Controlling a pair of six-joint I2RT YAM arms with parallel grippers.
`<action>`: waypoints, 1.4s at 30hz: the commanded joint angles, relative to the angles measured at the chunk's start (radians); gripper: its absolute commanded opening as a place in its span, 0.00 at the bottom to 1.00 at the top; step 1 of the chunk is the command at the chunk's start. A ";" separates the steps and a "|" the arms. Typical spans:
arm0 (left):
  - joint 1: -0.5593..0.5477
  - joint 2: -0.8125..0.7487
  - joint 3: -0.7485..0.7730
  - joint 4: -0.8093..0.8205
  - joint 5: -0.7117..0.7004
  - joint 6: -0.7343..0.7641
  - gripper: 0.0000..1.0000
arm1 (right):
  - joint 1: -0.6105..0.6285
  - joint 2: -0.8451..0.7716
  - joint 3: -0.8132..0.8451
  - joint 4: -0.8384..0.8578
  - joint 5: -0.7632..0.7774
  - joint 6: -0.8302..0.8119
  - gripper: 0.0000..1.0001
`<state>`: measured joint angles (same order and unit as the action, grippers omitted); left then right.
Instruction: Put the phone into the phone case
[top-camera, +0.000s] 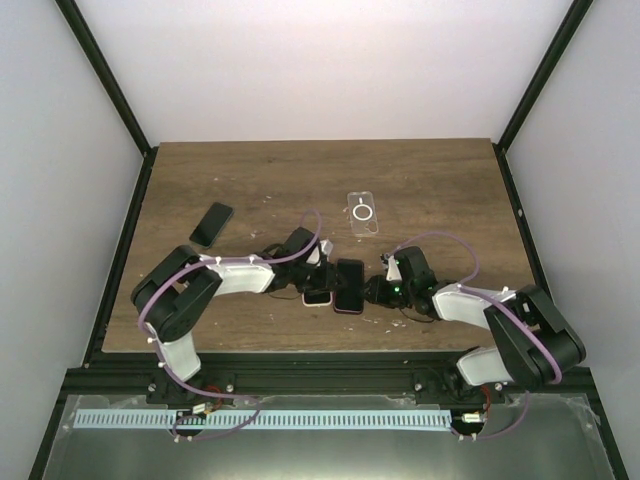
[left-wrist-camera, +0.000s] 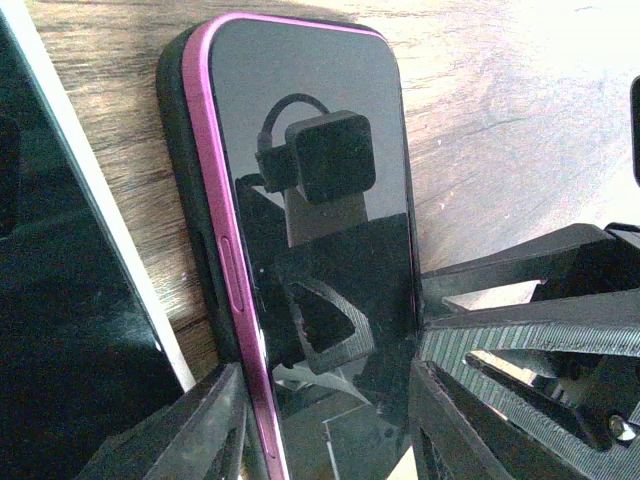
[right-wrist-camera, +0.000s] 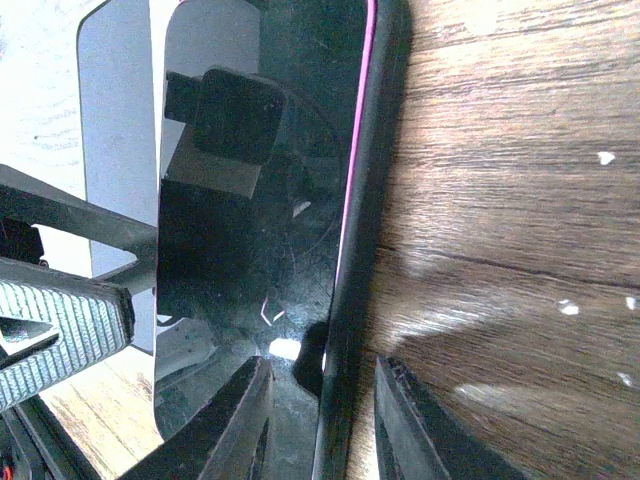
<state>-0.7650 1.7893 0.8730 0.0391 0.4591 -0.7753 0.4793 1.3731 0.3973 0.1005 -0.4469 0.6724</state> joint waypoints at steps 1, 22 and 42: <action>0.002 -0.005 -0.049 -0.122 -0.084 0.029 0.48 | -0.004 -0.017 -0.003 -0.036 0.022 0.001 0.29; 0.025 0.012 -0.097 0.061 0.090 -0.001 0.28 | -0.004 0.106 -0.007 0.209 -0.086 0.136 0.36; 0.030 -0.017 -0.156 0.074 0.093 0.032 0.25 | -0.013 0.111 -0.053 0.532 -0.307 0.320 0.38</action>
<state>-0.7261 1.7634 0.7517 0.1368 0.5442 -0.7799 0.4450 1.4639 0.3298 0.4793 -0.6106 0.9516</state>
